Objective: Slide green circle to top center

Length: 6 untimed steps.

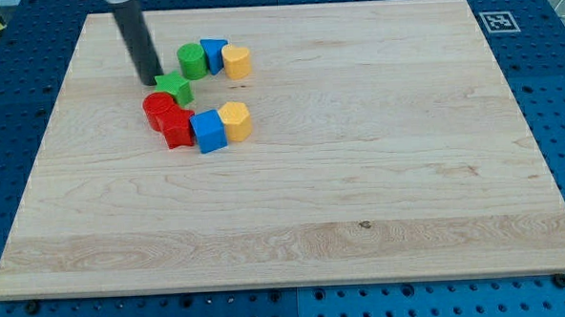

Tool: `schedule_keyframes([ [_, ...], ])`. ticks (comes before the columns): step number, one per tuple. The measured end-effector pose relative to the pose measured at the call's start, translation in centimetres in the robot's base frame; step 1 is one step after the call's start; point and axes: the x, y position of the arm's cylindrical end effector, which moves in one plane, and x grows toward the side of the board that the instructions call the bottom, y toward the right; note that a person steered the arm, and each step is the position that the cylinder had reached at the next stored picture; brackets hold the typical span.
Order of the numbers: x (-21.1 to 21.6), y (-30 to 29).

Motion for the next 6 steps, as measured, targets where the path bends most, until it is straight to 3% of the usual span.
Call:
schedule_keyframes([
  [3, -3.1, 5.9],
  [6, -10.5, 7.0],
])
